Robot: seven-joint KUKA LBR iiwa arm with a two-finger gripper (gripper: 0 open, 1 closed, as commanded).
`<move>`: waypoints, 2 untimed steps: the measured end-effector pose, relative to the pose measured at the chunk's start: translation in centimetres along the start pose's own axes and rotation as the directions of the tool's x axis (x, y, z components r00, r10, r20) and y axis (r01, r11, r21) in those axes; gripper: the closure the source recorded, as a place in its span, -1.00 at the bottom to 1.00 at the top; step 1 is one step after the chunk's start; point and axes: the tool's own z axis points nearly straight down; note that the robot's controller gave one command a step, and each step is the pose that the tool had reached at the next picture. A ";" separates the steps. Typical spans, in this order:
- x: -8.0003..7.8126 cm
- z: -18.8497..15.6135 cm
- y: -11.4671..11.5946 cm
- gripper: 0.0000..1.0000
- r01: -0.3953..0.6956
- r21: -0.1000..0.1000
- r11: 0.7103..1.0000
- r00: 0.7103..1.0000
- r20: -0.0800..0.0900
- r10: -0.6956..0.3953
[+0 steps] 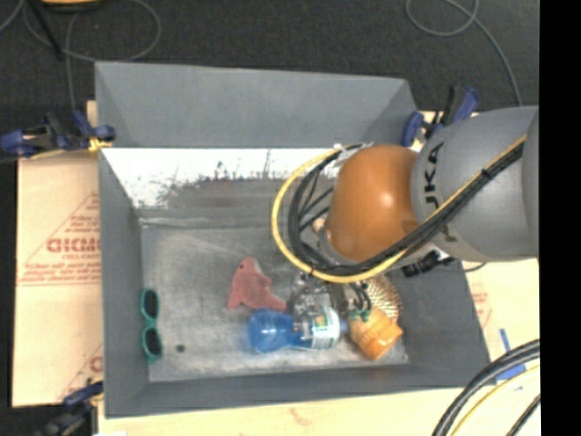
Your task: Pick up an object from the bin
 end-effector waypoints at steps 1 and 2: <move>0.7 2.2 -2.0 -1.00 0.012 0.003 1.000 1.000 0.005 -0.012; 0.8 3.2 -2.3 1.00 0.015 0.002 1.000 1.000 0.006 -0.015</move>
Offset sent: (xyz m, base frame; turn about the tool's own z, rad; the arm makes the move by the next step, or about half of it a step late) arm 0.0000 0.0000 0.0000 0.0000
